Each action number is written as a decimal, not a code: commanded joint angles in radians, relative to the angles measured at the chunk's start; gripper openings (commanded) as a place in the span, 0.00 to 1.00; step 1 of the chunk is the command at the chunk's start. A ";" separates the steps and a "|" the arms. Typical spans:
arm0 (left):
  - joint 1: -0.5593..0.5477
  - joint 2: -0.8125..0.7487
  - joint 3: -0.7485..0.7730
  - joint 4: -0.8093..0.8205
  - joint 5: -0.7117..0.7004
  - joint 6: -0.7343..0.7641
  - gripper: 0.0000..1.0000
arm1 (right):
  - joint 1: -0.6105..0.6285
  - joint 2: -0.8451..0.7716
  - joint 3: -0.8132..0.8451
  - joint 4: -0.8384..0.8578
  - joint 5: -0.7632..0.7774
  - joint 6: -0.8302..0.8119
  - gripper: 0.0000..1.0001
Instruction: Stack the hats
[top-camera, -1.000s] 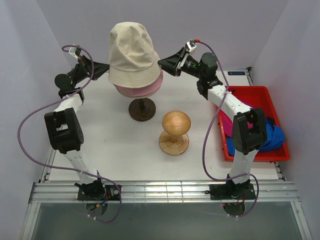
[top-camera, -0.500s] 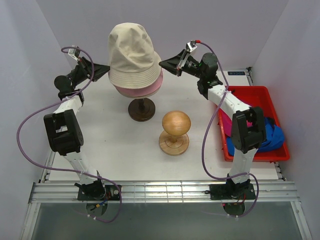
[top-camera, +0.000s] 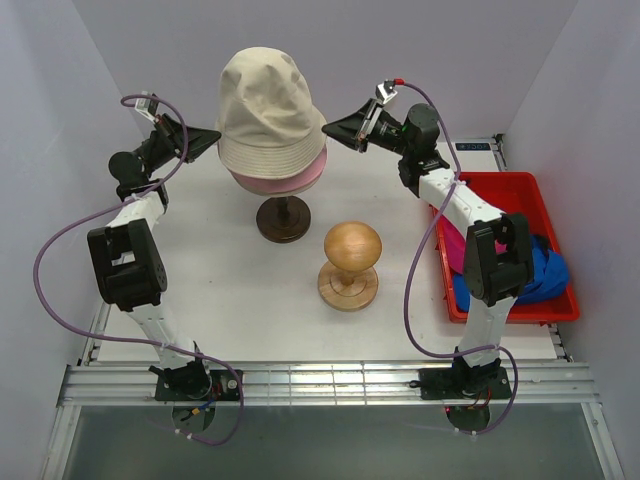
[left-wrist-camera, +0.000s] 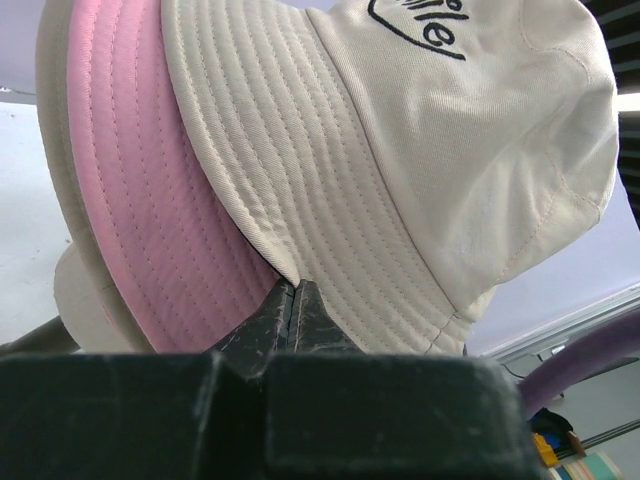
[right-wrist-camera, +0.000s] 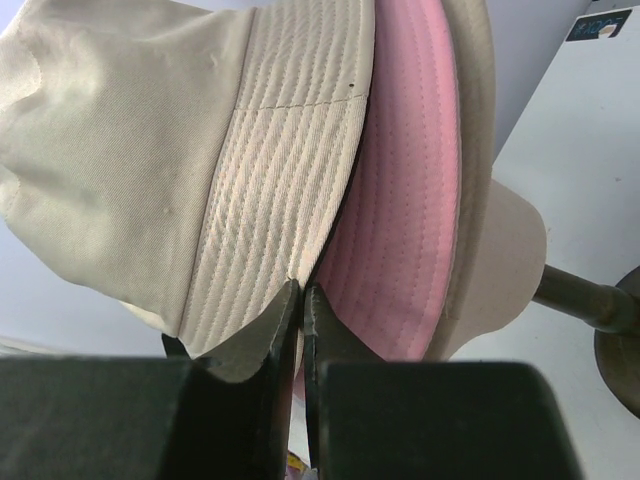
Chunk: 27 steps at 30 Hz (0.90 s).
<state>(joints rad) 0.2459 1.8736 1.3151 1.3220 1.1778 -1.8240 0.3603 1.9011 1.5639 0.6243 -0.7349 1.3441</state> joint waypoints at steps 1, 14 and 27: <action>0.015 -0.045 -0.016 0.155 0.020 0.061 0.00 | -0.018 0.016 0.047 -0.095 -0.018 -0.106 0.08; 0.038 -0.022 -0.050 0.161 0.043 0.106 0.00 | -0.026 0.038 0.103 -0.245 -0.003 -0.270 0.08; 0.036 0.032 -0.014 0.220 0.095 0.092 0.00 | -0.024 0.032 0.174 -0.296 -0.014 -0.319 0.08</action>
<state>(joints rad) 0.2657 1.8797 1.2873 1.3418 1.1873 -1.7561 0.3603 1.9217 1.6997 0.3683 -0.7528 1.0767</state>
